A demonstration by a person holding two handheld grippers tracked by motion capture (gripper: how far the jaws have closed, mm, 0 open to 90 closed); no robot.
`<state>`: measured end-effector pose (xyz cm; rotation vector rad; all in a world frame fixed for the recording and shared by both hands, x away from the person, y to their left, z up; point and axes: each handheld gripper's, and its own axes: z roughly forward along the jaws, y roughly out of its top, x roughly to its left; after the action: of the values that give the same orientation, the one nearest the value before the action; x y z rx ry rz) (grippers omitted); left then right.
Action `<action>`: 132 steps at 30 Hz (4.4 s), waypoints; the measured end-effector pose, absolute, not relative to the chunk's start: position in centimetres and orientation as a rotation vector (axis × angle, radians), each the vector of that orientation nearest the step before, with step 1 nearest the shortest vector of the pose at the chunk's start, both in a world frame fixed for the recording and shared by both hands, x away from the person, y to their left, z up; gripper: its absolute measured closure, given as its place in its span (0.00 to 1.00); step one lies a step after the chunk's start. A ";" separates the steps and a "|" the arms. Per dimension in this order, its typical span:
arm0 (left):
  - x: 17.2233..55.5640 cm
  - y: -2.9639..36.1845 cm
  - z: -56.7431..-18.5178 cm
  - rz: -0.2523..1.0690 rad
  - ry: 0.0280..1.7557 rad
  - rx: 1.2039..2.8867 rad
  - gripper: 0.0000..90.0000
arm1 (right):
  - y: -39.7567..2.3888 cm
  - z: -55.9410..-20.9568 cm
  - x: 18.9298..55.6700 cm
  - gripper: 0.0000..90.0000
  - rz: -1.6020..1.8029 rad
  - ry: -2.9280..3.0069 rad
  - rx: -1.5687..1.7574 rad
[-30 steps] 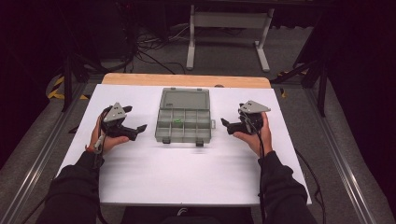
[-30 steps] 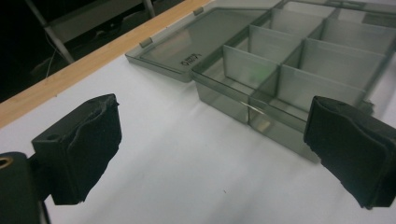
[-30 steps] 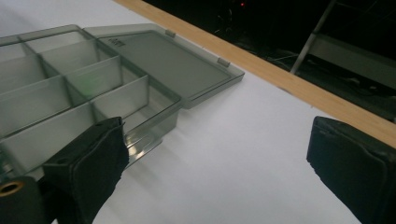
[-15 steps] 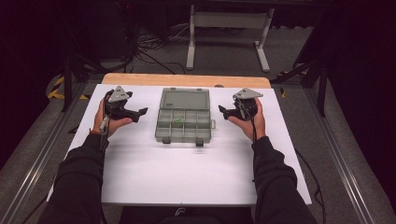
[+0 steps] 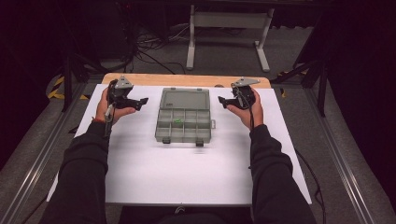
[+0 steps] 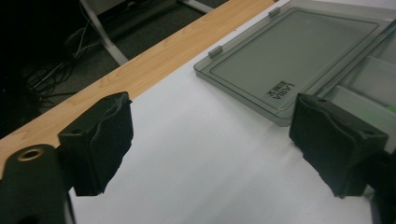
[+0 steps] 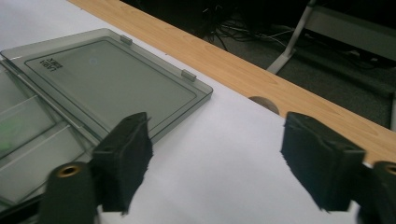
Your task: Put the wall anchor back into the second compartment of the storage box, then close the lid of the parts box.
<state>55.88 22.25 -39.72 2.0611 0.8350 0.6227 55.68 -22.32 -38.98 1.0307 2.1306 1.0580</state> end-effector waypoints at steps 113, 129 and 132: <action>56.1 15.6 -38.0 0.677 0.899 1.997 0.94 | -17.0 -38.9 56.1 1.00 1.122 2.133 0.885; 53.9 15.6 -37.2 0.706 0.844 2.014 0.93 | -17.1 -38.2 54.0 1.00 1.121 2.125 0.861; 53.7 15.8 -37.2 0.701 0.833 2.018 0.93 | -17.3 -38.3 53.8 1.00 1.128 2.133 0.859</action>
<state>53.68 15.79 -37.18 2.0182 0.8327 0.7007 53.75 -17.29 -38.32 0.8588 2.1334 1.1280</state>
